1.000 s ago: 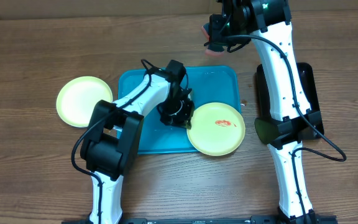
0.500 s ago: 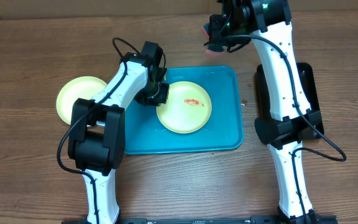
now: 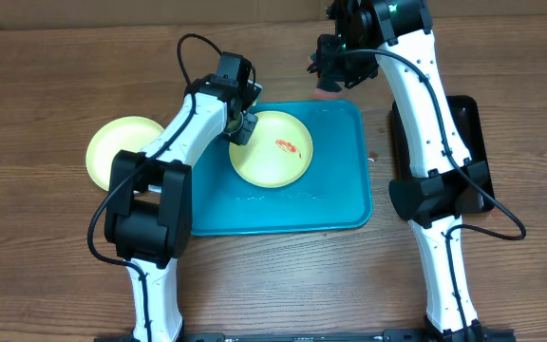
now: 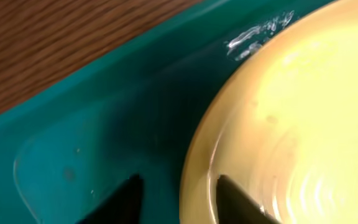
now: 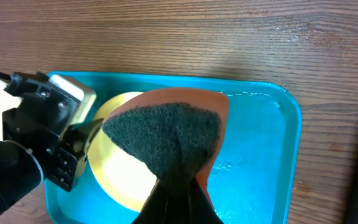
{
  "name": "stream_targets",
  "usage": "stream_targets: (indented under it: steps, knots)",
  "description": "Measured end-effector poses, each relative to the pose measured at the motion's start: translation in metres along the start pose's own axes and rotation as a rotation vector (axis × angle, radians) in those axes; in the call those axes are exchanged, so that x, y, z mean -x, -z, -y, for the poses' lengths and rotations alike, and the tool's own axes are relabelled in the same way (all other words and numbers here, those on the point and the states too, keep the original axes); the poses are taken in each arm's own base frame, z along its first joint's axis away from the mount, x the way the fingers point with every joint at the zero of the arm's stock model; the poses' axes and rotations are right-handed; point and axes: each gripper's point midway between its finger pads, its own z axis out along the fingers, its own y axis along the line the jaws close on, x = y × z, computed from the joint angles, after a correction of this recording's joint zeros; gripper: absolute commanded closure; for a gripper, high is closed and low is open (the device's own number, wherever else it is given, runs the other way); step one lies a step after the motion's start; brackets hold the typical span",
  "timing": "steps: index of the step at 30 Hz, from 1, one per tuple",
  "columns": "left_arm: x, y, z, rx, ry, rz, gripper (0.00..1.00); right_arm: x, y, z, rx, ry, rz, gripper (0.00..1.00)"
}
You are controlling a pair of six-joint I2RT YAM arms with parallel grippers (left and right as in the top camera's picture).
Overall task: Clean dirty plates on tray and stack at the side
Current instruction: 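Drag the stained yellow plate to the tray center with the left gripper, then scrub the stained yellow plate with the sponge while the left gripper holds it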
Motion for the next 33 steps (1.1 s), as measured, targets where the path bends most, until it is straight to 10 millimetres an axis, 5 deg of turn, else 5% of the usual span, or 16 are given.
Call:
stream_targets:
  steps: [8,12,20,23,28,33]
  knots:
    - [-0.026,0.045,0.007,-0.063,0.222,-0.197,0.66,0.000,0.000,0.000,0.000,0.001,0.001,0.96]
    - [-0.041,0.055,0.018,-0.126,0.384,-0.286,0.62,0.000,0.000,0.000,0.001,0.000,0.000,0.96]
    - [-0.068,0.026,0.033,-0.149,0.515,-0.355,0.62,0.000,0.000,0.000,0.002,0.000,0.000,0.96]
    - [-0.072,0.009,0.035,-0.148,0.558,-0.339,0.70,0.000,0.000,0.000,0.002,0.000,0.000,0.96]
    - [-0.066,0.001,0.037,-0.157,0.613,-0.306,0.96,0.000,0.000,0.000,0.002,0.000,0.000,0.96]
    - [-0.058,0.001,0.036,-0.171,0.621,-0.275,0.96,0.000,0.000,0.000,0.003,0.001,0.000,0.96]
